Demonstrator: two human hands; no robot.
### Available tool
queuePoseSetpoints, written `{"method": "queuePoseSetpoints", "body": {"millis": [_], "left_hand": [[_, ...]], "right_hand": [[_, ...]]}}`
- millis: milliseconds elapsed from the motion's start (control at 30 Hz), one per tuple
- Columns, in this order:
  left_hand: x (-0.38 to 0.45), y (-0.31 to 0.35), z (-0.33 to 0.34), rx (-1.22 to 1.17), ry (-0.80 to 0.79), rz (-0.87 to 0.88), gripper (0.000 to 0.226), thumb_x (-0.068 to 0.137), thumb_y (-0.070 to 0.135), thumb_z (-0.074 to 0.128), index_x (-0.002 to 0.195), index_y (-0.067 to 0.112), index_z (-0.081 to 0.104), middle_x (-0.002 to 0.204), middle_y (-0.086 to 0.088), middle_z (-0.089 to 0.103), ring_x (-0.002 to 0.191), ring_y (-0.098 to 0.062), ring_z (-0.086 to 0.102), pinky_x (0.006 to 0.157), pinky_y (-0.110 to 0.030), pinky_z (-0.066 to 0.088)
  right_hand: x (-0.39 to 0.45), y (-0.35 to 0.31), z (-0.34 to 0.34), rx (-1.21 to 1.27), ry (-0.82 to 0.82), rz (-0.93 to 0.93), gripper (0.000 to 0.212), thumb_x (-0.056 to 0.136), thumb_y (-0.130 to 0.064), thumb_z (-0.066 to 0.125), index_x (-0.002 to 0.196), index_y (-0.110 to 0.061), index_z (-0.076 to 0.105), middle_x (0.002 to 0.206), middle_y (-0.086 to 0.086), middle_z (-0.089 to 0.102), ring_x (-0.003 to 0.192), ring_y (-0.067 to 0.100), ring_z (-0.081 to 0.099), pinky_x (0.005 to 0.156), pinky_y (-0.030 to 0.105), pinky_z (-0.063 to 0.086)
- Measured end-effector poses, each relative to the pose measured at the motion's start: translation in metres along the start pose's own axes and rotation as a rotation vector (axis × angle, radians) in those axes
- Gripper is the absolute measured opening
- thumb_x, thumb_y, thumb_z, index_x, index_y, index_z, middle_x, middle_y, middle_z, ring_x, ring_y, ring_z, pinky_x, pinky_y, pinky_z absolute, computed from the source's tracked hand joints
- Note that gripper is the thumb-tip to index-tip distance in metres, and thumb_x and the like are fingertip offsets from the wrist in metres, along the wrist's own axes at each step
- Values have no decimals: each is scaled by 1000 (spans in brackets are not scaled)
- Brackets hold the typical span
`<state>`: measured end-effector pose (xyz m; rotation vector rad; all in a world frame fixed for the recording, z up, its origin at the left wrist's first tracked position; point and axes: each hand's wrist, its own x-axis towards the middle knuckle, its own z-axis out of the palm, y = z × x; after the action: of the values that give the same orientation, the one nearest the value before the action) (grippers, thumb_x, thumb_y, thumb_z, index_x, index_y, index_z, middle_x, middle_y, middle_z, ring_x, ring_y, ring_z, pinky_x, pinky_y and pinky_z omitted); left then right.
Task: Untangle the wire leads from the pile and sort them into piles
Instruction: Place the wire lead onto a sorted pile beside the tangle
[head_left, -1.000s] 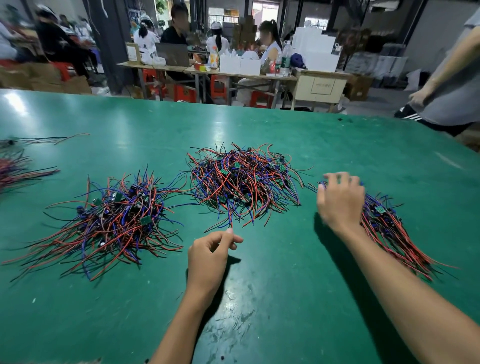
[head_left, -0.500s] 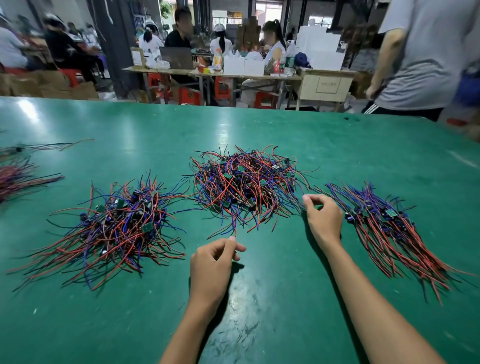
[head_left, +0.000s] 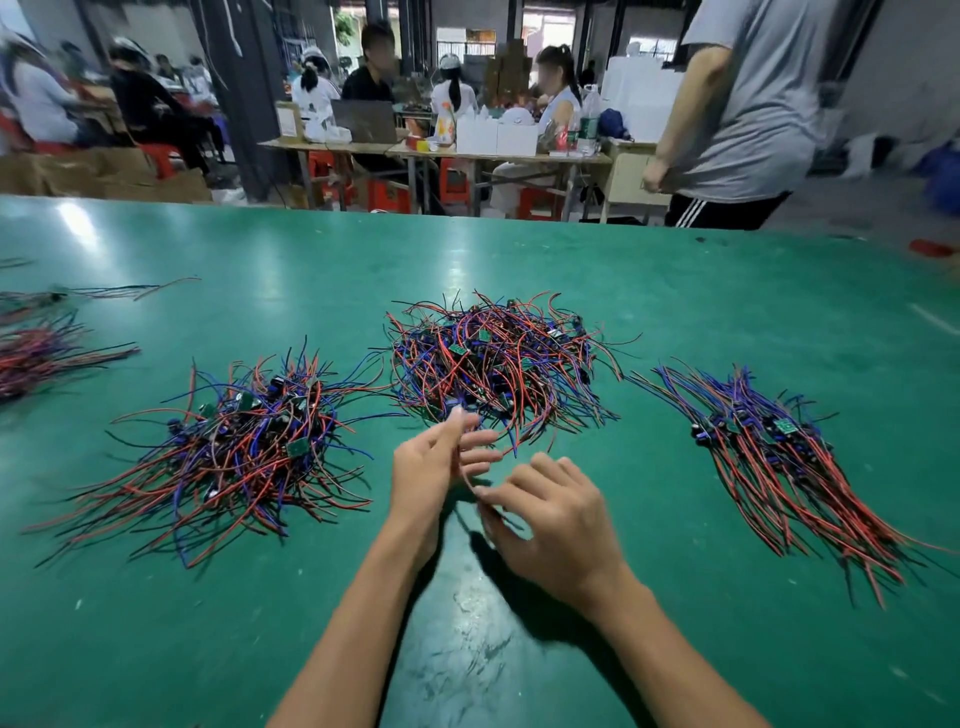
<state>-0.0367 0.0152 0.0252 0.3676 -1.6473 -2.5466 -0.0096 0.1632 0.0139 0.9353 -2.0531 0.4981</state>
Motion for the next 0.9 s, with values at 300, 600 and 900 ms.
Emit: {"method": "queuePoseSetpoints", "body": {"millis": [300,600,900], "left_hand": [[-13,4,-7,-2,-111,-20,30,103,27,54,94,8,76,65,1,58,50,-7,45,46,-14,39],[-6,70,-28,316,112,424,25,103,25,55,94,19,77,75,6,73,61,-1,59,54,-14,48],[19,116,-121,1475,731,114,38,94,40,62,112,9,75,126,-30,53,127,-41,36,101,-48,39]], "right_hand": [[0,24,-5,522,-14,842,32,99,-42,55,81,-30,79,69,-10,69,72,0,61,64,11,38],[-1,35,3,368,-28,906,26,99,-28,61,78,-40,72,80,-20,69,84,12,62,76,30,46],[3,59,21,40,-341,778,58,103,-42,47,157,-43,27,116,-4,48,107,17,45,94,38,37]]}}
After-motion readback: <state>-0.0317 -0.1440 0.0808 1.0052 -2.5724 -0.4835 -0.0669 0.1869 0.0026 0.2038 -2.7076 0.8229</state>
